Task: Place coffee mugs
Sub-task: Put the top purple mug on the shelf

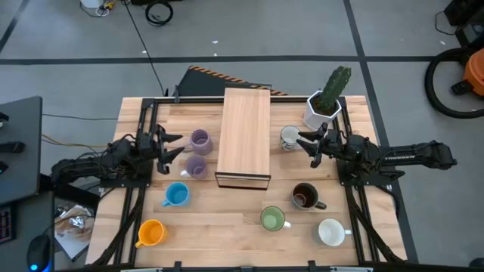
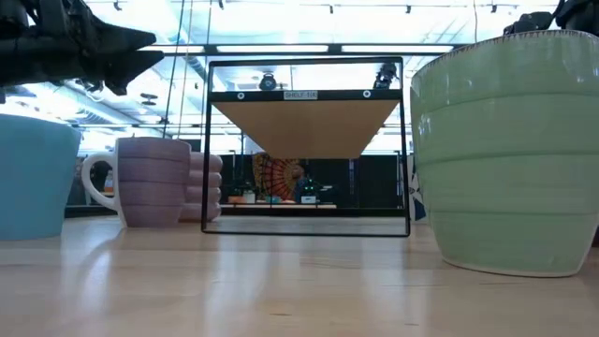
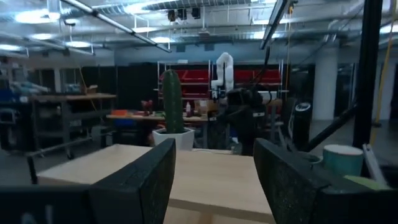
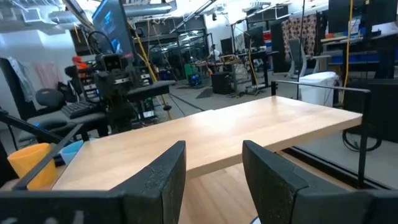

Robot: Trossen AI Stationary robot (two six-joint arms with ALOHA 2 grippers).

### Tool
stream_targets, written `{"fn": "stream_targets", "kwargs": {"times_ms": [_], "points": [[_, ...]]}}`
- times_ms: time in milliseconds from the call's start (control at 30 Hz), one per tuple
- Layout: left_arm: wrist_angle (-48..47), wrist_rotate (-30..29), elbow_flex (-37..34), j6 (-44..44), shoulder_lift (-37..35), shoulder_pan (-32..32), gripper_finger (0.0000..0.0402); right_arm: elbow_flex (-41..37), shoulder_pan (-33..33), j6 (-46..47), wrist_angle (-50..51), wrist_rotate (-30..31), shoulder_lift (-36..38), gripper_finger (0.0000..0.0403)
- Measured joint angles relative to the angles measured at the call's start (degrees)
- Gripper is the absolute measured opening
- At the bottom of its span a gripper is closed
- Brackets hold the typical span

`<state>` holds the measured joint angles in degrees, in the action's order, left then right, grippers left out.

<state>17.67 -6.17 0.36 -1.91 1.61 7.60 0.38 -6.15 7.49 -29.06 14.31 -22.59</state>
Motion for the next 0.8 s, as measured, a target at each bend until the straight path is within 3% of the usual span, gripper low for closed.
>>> {"fn": "stream_targets", "kwargs": {"times_ms": [133, 333, 500, 633, 800], "points": [[1.0, 0.0, 0.0, -6.6, 0.0, 0.0, 0.0224, 0.0, 0.0, 3.9, -0.6, 0.7, 0.0, 0.0164], [0.9, -0.1, 0.0, -9.5, 0.1, -0.1, 0.0224, 0.0, 0.0, 6.5, -3.4, 2.0, 0.0, 0.0164], [-0.3, -1.7, 0.0, -12.6, 0.3, 0.0, 0.0224, 0.0, 0.0, 11.7, -4.1, 1.1, 0.0, 0.0164], [-0.5, -1.9, 0.0, -17.2, 0.3, 0.1, 0.0224, 0.0, 0.0, 10.8, -3.9, -0.3, -0.8, 0.0164], [-10.4, -2.8, 3.2, -19.4, 0.3, 1.3, 0.0212, 1.7, 0.0, 9.3, -3.5, -0.9, -3.1, 0.0164]]}}
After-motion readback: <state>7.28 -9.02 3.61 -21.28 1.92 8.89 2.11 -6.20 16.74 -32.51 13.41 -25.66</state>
